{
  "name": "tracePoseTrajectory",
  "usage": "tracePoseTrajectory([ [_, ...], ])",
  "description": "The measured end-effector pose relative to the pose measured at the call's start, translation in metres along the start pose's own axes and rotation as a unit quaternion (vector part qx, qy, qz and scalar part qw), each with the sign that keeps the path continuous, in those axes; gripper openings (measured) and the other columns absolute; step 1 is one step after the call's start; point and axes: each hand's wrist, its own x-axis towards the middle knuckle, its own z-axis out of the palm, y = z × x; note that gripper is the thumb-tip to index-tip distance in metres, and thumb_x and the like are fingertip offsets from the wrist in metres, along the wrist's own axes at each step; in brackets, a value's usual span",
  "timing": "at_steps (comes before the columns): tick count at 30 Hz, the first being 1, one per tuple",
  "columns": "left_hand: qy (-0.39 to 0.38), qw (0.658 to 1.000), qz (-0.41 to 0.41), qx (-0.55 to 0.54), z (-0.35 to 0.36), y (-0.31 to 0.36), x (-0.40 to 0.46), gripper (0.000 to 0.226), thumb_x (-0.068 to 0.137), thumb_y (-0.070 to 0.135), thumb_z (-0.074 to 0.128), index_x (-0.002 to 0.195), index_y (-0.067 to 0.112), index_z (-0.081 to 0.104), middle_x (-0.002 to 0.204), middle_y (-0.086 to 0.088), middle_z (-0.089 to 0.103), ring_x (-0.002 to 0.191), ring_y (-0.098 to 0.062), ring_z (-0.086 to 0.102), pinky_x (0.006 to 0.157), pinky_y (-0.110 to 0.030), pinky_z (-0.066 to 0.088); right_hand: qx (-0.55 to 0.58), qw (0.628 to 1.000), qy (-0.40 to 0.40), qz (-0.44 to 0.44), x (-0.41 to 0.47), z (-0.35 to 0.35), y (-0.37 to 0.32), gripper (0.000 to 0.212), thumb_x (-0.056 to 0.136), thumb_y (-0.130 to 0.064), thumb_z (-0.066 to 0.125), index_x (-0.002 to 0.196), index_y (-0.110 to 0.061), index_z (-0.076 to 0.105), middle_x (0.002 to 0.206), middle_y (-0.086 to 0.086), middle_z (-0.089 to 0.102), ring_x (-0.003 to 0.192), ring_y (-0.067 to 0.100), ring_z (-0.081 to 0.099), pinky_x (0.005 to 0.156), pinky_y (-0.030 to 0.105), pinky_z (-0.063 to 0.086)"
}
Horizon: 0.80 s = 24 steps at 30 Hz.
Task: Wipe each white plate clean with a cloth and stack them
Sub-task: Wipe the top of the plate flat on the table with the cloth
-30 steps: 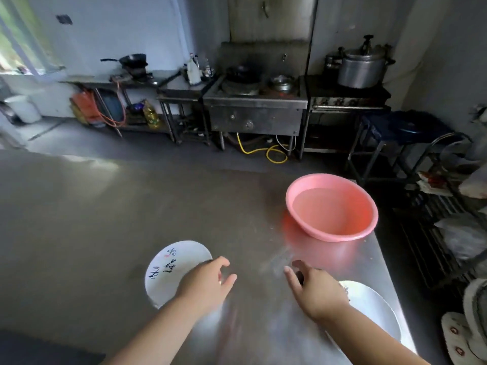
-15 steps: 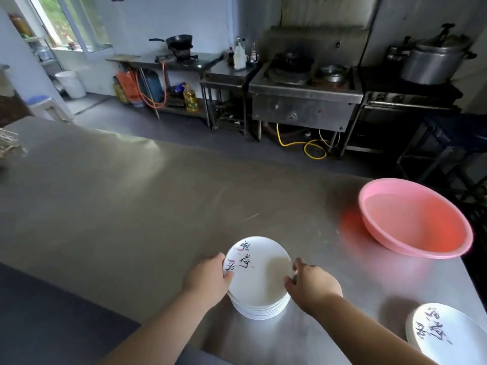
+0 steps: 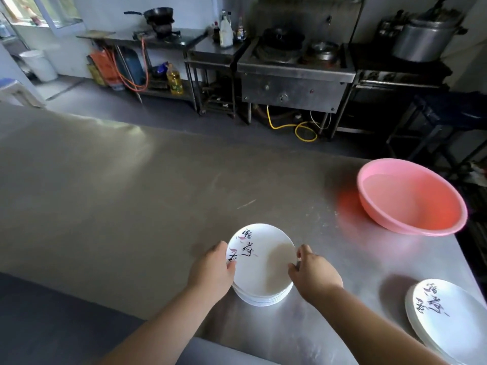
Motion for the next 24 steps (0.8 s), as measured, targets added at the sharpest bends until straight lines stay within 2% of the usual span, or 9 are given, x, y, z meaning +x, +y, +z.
tracePoseTrajectory([
  [5,0.025,0.996,0.000,-0.088,0.000,0.011,-0.005,0.010,0.094,0.031,0.062,0.100,0.033,0.054,0.077,0.008,0.056,0.069,-0.011,0.054,0.058,-0.031,0.043,0.071,0.997,0.018,0.024,-0.012,-0.014,0.012,0.017,0.094,-0.039,0.051,0.103,-0.030,0.040,0.082,-0.007,0.072,0.075,0.020,0.067,0.058,0.031,0.049],
  [10,0.000,0.990,0.022,-0.137,0.011,0.048,-0.016,0.019,0.090,0.035,0.064,0.105,0.040,0.054,0.075,0.008,0.062,0.069,-0.009,0.059,0.060,-0.030,0.047,0.116,0.991,0.040,0.044,-0.034,-0.037,0.051,0.016,0.094,-0.040,0.054,0.105,-0.036,0.042,0.070,-0.013,0.072,0.066,0.009,0.067,0.054,0.028,0.049],
  [14,-0.045,0.985,0.048,-0.158,0.038,0.086,-0.034,0.033,0.091,0.038,0.066,0.113,0.050,0.046,0.084,0.020,0.062,0.077,-0.002,0.060,0.059,-0.024,0.044,0.123,0.990,0.037,0.063,-0.056,-0.051,0.101,0.016,0.095,-0.040,0.055,0.105,-0.038,0.042,0.067,-0.021,0.071,0.053,0.001,0.062,0.035,0.021,0.035],
  [17,-0.068,0.983,0.075,-0.154,0.070,0.111,-0.048,0.042,0.091,0.033,0.065,0.112,0.056,0.036,0.092,0.027,0.057,0.082,0.000,0.058,0.061,-0.021,0.045,0.131,0.987,0.027,0.090,-0.068,-0.055,0.141,0.015,0.096,-0.038,0.056,0.104,-0.037,0.043,0.065,-0.018,0.072,0.051,-0.001,0.063,0.028,0.019,0.031],
  [20,-0.096,0.982,0.080,-0.141,0.107,0.128,-0.064,0.041,0.089,0.030,0.062,0.112,0.053,0.037,0.090,0.033,0.057,0.077,0.000,0.058,0.059,-0.022,0.044,0.134,0.984,0.019,0.120,-0.078,-0.046,0.180,0.014,0.096,-0.037,0.057,0.102,-0.035,0.045,0.064,-0.016,0.071,0.052,-0.004,0.063,0.039,0.021,0.037],
  [22,-0.127,0.981,0.059,-0.135,0.132,0.132,-0.071,0.039,0.089,0.031,0.062,0.115,0.050,0.040,0.082,0.023,0.061,0.073,-0.003,0.060,0.063,-0.032,0.053,0.132,0.982,0.002,0.137,-0.083,-0.033,0.203,0.014,0.094,-0.036,0.057,0.100,-0.033,0.046,0.065,-0.014,0.072,0.053,0.001,0.063,0.047,0.023,0.041],
  [24,-0.155,0.980,0.039,-0.122,0.153,0.133,-0.077,0.037,0.089,0.032,0.063,0.114,0.050,0.041,0.078,0.014,0.061,0.073,-0.005,0.061,0.067,-0.036,0.056,0.130,0.978,-0.023,0.160,-0.085,-0.020,0.221,0.014,0.092,-0.036,0.057,0.101,-0.032,0.047,0.068,-0.011,0.072,0.055,0.006,0.062,0.047,0.022,0.039],
])
